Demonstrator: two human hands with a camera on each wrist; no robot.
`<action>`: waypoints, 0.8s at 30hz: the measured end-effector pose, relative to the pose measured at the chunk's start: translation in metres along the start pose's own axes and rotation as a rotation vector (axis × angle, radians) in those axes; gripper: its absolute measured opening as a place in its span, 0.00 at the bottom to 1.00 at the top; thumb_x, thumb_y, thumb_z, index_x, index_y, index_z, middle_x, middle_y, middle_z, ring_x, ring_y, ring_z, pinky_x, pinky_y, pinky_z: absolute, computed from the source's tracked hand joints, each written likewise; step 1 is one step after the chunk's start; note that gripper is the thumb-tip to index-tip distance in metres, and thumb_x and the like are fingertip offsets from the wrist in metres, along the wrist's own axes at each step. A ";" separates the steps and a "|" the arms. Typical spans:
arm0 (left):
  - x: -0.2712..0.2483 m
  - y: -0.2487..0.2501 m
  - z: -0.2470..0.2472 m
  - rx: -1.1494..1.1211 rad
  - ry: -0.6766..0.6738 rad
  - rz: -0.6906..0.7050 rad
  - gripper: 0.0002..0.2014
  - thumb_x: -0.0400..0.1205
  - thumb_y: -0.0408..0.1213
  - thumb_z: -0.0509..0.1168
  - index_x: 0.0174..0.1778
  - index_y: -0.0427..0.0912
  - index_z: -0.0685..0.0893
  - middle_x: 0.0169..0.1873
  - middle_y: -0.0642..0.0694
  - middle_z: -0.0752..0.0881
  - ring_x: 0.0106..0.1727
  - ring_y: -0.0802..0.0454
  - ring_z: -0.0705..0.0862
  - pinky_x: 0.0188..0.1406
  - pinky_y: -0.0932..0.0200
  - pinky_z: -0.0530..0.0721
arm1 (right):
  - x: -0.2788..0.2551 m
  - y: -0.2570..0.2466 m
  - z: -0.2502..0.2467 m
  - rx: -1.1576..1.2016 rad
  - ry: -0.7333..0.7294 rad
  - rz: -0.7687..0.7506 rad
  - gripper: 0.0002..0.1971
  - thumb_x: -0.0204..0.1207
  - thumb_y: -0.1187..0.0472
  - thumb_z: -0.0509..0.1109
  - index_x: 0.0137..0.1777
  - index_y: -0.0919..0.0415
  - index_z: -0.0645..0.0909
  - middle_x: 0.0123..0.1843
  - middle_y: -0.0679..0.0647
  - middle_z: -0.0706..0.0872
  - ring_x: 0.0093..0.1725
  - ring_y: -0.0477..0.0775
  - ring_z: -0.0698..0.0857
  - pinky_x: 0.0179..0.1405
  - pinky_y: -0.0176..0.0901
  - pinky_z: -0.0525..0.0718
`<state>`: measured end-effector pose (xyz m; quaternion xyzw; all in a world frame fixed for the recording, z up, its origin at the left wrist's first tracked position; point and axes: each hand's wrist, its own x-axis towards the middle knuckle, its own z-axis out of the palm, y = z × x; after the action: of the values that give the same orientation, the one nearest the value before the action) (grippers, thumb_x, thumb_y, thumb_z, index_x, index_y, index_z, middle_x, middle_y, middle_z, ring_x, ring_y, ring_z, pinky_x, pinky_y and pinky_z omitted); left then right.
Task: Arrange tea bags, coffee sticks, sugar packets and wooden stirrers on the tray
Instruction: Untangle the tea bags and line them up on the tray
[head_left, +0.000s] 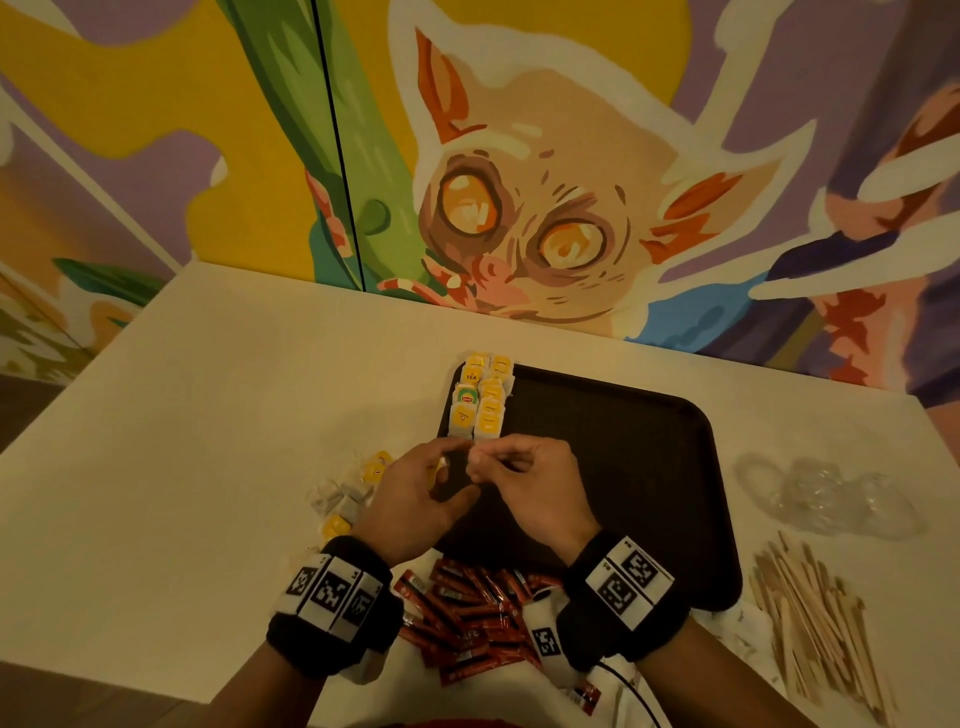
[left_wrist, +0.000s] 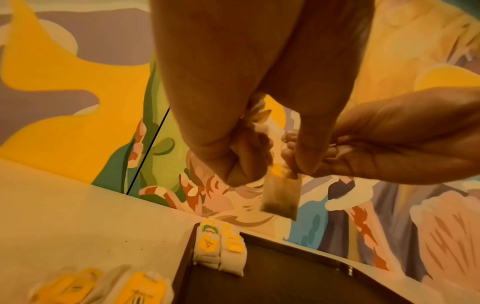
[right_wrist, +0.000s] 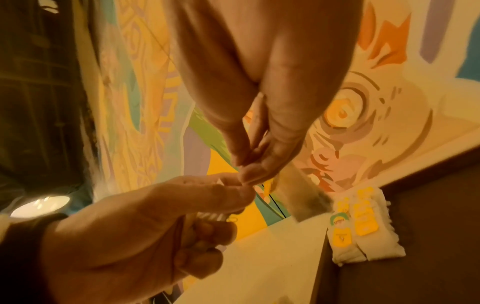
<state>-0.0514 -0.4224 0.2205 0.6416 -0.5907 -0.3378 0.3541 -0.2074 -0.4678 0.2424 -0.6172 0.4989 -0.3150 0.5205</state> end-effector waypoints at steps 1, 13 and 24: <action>0.000 0.000 0.000 -0.019 0.007 0.000 0.25 0.76 0.44 0.75 0.69 0.54 0.78 0.58 0.59 0.83 0.54 0.71 0.79 0.45 0.84 0.73 | 0.000 0.000 0.000 -0.032 -0.011 -0.006 0.04 0.76 0.62 0.76 0.48 0.56 0.91 0.43 0.47 0.93 0.46 0.44 0.91 0.59 0.49 0.88; 0.004 -0.004 -0.003 0.024 0.040 0.103 0.07 0.83 0.44 0.65 0.47 0.54 0.89 0.38 0.49 0.82 0.38 0.57 0.79 0.35 0.70 0.71 | -0.002 -0.019 -0.017 -0.214 -0.070 -0.073 0.05 0.77 0.61 0.74 0.49 0.52 0.91 0.43 0.46 0.92 0.42 0.47 0.90 0.45 0.43 0.90; 0.003 0.008 -0.007 -0.014 0.257 0.139 0.08 0.81 0.42 0.69 0.52 0.51 0.91 0.36 0.53 0.80 0.40 0.62 0.80 0.35 0.76 0.72 | 0.001 -0.024 -0.026 -0.316 0.040 -0.189 0.03 0.74 0.55 0.76 0.45 0.52 0.89 0.38 0.44 0.90 0.40 0.39 0.88 0.46 0.35 0.88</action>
<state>-0.0497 -0.4257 0.2309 0.6345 -0.5811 -0.2319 0.4538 -0.2239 -0.4781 0.2725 -0.7292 0.4922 -0.2923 0.3750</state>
